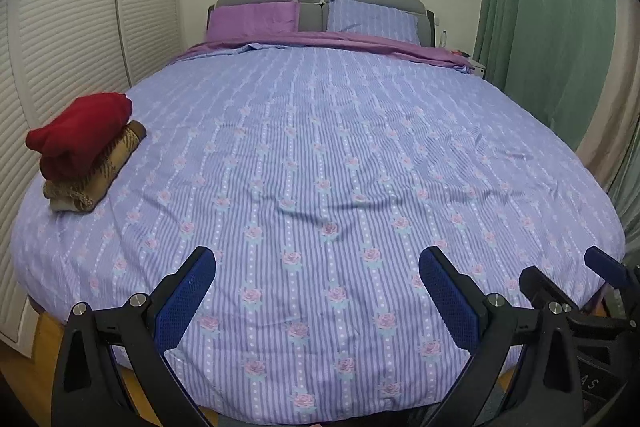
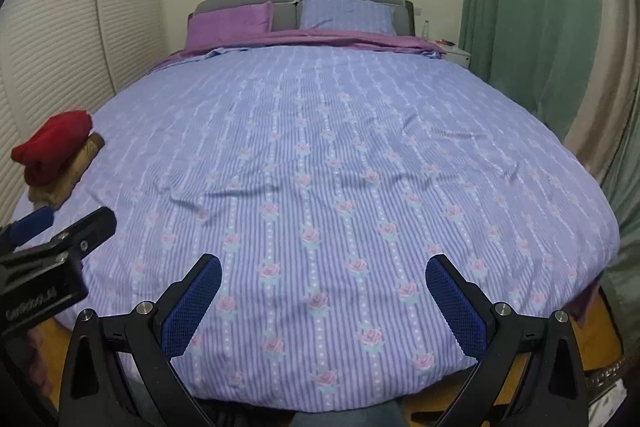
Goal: Fold small clothes
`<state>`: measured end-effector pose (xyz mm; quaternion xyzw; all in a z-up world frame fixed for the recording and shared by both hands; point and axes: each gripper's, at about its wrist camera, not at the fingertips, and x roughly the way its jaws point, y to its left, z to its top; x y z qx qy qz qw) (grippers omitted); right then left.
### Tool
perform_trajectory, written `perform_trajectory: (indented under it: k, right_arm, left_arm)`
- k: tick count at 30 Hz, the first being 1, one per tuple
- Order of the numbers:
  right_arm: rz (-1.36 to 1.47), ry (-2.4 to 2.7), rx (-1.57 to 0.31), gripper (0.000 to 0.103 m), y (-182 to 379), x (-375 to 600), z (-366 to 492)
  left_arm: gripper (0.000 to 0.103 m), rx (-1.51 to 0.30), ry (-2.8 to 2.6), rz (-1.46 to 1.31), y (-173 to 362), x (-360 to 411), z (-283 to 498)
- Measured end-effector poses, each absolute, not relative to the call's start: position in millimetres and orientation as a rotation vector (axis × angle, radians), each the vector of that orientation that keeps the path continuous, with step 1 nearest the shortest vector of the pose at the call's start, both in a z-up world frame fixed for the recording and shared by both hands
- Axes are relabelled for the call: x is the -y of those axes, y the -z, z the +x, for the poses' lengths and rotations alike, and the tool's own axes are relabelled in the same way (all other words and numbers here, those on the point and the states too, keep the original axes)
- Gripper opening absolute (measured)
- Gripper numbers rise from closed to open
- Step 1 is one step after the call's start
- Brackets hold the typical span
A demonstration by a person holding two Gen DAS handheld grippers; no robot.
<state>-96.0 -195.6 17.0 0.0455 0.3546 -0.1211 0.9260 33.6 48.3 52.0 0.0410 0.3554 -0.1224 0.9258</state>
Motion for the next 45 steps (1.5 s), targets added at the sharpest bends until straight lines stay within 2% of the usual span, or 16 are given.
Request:
perform_trajectory:
  k: [45]
  right_arm:
    - [0.094,0.213,-0.74,0.103,-10.7,185.8,-96.4]
  left_arm:
    - [0.103,-0.74,0.241,0.048,-45.6,-59.2,36.3]
